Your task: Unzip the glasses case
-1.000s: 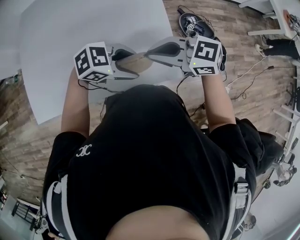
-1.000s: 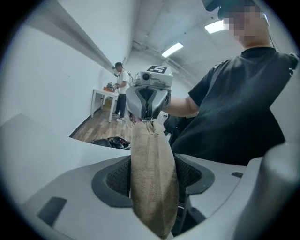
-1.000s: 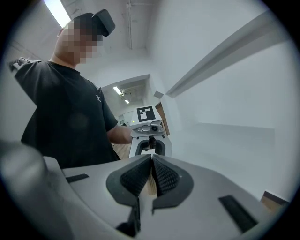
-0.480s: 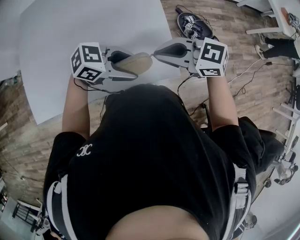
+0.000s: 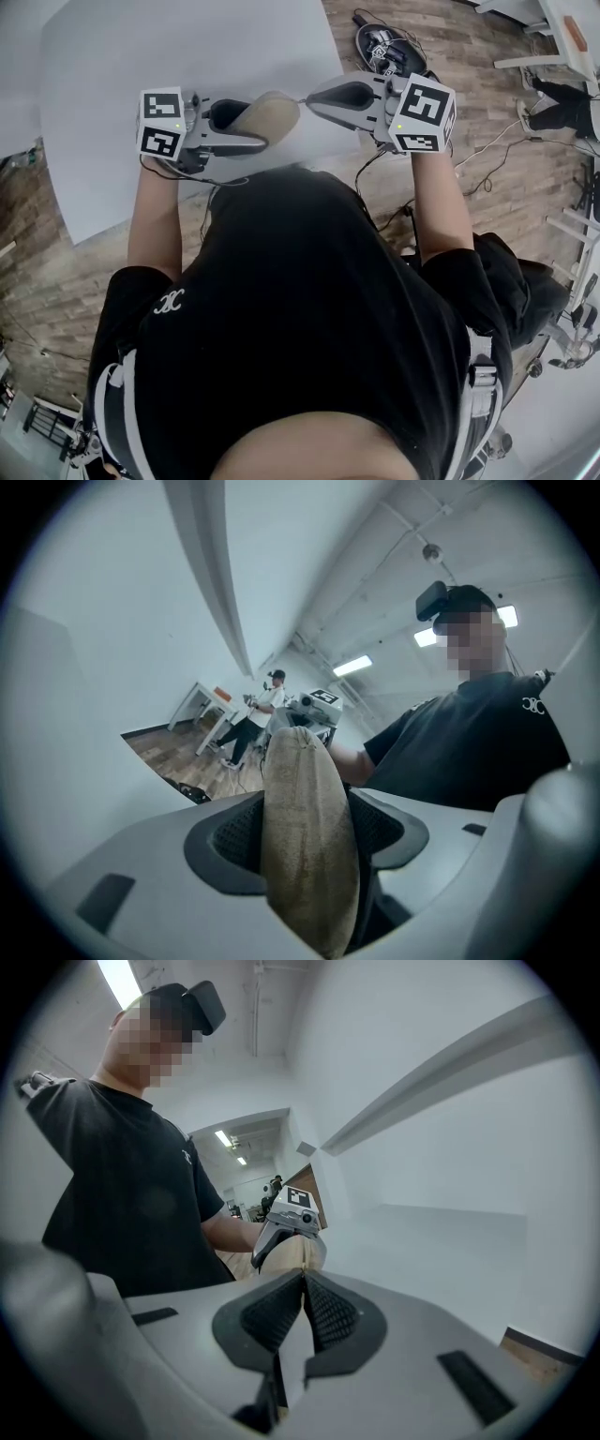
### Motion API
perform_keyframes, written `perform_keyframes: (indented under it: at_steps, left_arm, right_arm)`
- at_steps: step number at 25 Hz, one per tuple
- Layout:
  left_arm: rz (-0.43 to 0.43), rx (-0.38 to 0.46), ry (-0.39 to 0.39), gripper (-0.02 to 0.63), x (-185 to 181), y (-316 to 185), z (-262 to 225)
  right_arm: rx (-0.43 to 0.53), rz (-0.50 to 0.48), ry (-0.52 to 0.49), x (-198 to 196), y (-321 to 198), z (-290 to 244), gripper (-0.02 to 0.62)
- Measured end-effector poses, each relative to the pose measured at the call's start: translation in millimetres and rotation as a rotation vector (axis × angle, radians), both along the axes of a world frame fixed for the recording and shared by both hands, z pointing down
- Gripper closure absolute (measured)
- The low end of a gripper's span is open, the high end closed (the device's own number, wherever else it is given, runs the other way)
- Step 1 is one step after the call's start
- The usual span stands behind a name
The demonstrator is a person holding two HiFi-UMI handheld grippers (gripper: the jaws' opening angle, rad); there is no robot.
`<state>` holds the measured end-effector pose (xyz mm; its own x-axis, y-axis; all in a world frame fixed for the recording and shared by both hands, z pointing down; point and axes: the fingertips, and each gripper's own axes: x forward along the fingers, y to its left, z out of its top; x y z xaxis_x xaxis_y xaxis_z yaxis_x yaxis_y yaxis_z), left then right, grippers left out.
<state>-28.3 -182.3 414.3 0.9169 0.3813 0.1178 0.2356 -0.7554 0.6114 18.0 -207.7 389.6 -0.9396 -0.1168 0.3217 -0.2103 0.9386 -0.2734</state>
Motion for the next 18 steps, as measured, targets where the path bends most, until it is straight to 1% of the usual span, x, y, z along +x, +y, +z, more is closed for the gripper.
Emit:
perform_keyframes:
  at_steps: [4, 6, 10, 14, 16, 18]
  left_arm:
    - [-0.052, -0.031, 0.041, 0.331, -2, -3, -4]
    - [-0.069, -0.041, 0.059, 0.331, -3, -4, -6]
    - [-0.108, -0.067, 0.101, 0.331, -8, -9, -11]
    - [-0.121, -0.074, 0.122, 0.331, -9, -11, -15]
    - [-0.144, -0.104, 0.165, 0.331, -11, -15, -20]
    - [-0.171, -0.163, 0.224, 0.331, -11, -20, -25]
  right_arm:
    - [0.044, 0.022, 0.008, -4, -2, -4, 0.574]
    - [0.080, 0.027, 0.040, -6, -3, -5, 0.574]
    - [0.147, 0.016, 0.140, -4, -1, 4, 0.574]
    - [0.168, 0.022, 0.154, -5, 0, 3, 0.574]
    - [0.193, 0.032, 0.153, -7, -3, -3, 0.574]
    - [0.236, 0.038, 0.174, -9, -5, -10, 0.574]
